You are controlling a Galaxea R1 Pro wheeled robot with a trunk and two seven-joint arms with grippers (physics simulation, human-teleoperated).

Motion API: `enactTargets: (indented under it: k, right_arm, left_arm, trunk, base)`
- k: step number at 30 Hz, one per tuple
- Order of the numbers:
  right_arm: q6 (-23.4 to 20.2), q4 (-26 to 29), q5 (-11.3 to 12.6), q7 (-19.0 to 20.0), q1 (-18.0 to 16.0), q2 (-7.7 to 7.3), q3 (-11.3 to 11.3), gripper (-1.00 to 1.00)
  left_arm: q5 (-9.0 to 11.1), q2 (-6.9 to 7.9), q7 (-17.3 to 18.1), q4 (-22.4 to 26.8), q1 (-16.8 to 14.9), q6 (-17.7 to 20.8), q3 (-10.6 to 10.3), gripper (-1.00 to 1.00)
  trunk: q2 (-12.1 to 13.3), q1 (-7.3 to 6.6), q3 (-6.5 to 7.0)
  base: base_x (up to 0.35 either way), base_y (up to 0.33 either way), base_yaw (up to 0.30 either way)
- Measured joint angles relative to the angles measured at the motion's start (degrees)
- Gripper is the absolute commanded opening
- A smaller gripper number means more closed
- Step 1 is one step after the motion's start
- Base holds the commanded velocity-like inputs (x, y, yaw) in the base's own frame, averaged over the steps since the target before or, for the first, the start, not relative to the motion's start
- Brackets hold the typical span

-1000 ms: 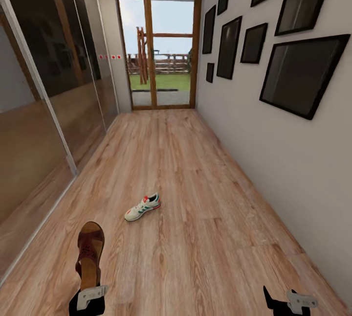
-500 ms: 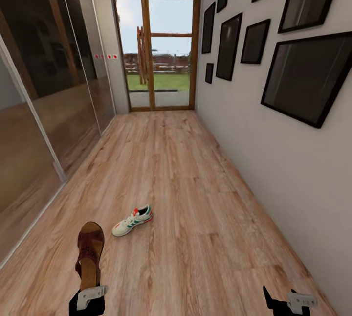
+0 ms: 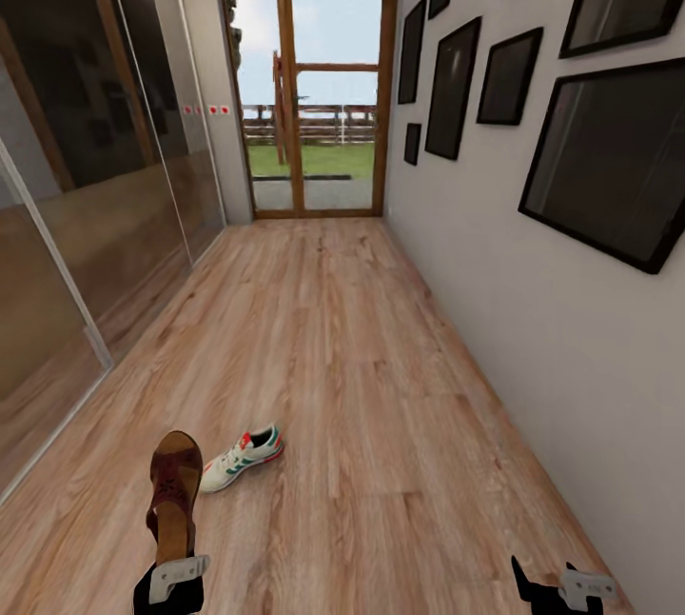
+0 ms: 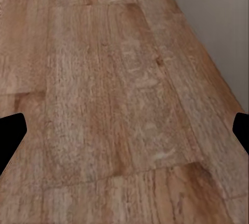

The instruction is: Pick up the two gym shoes and the two sandals from the corridor floor and place them onto the hallstand (shoe rack) in the corridor, making sure they are on the rack and not on the floor. Arrange them so the two gym shoes are next to each other and the two sandals are next to each other.

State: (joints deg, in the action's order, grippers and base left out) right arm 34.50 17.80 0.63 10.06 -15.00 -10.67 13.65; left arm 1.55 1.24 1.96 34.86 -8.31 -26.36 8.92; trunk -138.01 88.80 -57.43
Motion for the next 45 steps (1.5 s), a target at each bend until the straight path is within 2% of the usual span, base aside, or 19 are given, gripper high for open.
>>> enactTargets:
  k: [16, 27, 36, 45]
  right_arm:
    - [0.0, 0.04, 0.08, -0.08, 0.0, 0.01, -0.02, 1.0]
    - [-0.01, 0.17, 0.16, -0.09, 0.01, 0.01, 0.07, 1.0]
    - [-0.01, 0.34, 0.16, -0.09, 0.01, 0.01, 0.05, 1.0]
    - [-0.01, 0.19, 0.16, -0.09, -0.01, 0.08, 0.05, 1.0]
  left_arm:
    - [0.07, 0.0, 0.0, 0.03, 0.0, 0.02, -0.05, -1.0]
    - [0.06, 0.0, 0.0, 0.04, -0.01, 0.02, -0.06, -1.0]
    - [0.04, 0.0, 0.0, 0.07, -0.01, 0.03, 0.04, -1.0]
    - [0.03, -0.01, 0.0, 0.09, 0.01, 0.04, 0.1, -1.0]
  trunk:
    - [0.0, 0.0, -0.03]
    - [0.0, 0.0, -0.16]
    - [0.0, 0.03, -0.17]
    - [0.0, 0.03, -0.17]
  base:
    - [0.283, -0.168, 0.272]
    - [0.276, -0.166, 0.06]
    - [0.046, -0.026, 0.013]
    - [0.0, 0.0, 0.236]
